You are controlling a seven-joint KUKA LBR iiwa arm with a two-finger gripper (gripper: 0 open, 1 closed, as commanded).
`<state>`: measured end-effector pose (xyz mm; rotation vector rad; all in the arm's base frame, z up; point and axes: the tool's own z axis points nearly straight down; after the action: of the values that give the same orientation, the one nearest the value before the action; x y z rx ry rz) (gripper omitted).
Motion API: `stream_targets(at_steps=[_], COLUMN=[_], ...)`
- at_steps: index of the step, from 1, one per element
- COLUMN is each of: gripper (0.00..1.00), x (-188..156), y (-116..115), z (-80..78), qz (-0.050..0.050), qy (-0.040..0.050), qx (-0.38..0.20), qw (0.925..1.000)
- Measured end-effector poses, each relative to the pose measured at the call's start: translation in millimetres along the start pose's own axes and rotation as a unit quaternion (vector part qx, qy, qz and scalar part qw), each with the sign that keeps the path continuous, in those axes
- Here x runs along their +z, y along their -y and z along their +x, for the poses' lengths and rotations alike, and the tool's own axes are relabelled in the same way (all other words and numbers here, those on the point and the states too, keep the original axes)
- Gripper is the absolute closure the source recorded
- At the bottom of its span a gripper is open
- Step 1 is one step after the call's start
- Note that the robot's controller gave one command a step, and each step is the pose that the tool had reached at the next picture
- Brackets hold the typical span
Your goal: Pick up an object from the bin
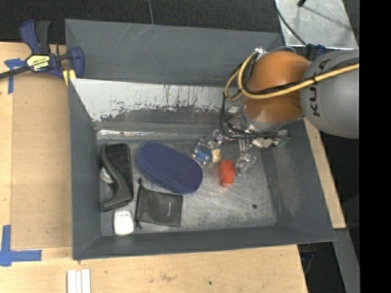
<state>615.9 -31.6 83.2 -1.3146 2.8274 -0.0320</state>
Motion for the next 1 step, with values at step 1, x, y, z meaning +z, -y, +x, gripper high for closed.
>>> stream_targets(at_steps=[1], gripper=[0.00], x=[1.0], y=[1.7], z=[3.0], qz=[-0.003], qy=[0.0018], qx=[0.009], qw=[1.0000])
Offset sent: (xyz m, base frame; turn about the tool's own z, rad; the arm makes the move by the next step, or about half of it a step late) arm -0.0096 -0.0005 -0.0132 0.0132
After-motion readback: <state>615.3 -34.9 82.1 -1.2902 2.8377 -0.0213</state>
